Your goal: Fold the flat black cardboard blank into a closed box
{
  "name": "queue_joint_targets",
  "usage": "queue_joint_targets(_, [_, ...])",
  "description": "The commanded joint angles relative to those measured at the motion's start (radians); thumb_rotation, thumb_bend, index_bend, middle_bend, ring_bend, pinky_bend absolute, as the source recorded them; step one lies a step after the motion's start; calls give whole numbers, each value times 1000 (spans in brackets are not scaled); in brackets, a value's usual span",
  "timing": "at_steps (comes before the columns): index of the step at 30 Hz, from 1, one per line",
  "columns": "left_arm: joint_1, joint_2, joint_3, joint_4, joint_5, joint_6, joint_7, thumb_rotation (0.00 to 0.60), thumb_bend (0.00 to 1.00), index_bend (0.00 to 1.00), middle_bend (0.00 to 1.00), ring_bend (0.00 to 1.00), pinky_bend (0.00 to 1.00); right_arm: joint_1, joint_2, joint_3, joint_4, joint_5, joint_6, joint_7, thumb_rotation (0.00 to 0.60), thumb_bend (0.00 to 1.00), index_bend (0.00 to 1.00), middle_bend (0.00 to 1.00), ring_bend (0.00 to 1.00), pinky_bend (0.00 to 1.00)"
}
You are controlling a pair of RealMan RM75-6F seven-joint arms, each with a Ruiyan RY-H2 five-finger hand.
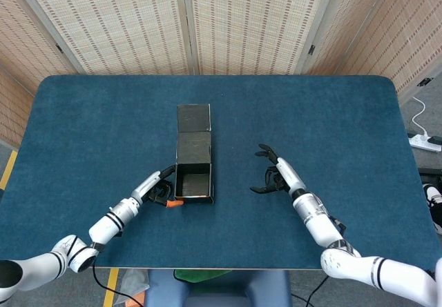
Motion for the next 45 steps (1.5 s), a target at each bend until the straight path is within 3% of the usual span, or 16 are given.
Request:
queue_joint_targets(1, [16, 48, -10, -73, 2, 40, 45, 600, 238, 628, 612, 724, 888, 79, -89, 51, 110, 101, -80, -12, 600, 39, 0, 149, 648, 1000])
queue_joint_targets(7, [23, 86, -12, -148, 10, 63, 115, 600, 237, 621, 610, 724, 887, 196, -217, 136, 256, 199, -120, -36, 600, 38, 0, 157, 663, 1000])
queue_joint_targets(11, [23, 93, -11, -169, 14, 64, 160, 600, 237, 620, 608, 724, 886, 256, -270, 197, 298, 224, -126, -34, 600, 31, 0, 174, 671, 1000])
queue_joint_targets(19, [18, 79, -16, -159, -23, 11, 241, 600, 237, 617, 607, 723, 882, 292, -255, 296, 200, 214, -103, -7, 600, 0, 20, 208, 684, 1000])
queue_joint_targets(22, [16, 72, -20, -147, -45, -17, 263, 600, 237, 616, 607, 724, 876, 290, -225, 305, 136, 208, -113, -9, 600, 0, 32, 225, 690, 1000])
queue_joint_targets(27, [17, 63, -28, -133, -79, -57, 295, 600, 237, 614, 606, 724, 870, 280, -177, 270, 23, 173, -135, -34, 600, 0, 34, 232, 696, 1000])
queue_joint_targets(36, [34, 48, -49, -137, -160, -116, 387, 600, 237, 562, 582, 730, 868, 303, -139, 122, -49, 71, -72, -237, 600, 0, 41, 249, 700, 1000])
queue_joint_targets(41, [45, 46, -69, -164, -219, -135, 490, 600, 234, 467, 534, 759, 864, 319, -148, 72, -57, 40, -9, -350, 600, 0, 64, 258, 704, 1000])
queue_joint_targets(45, [54, 48, -82, -188, -254, -134, 574, 600, 228, 341, 430, 762, 845, 324, -158, 51, -54, 43, 15, -396, 600, 0, 74, 263, 705, 1000])
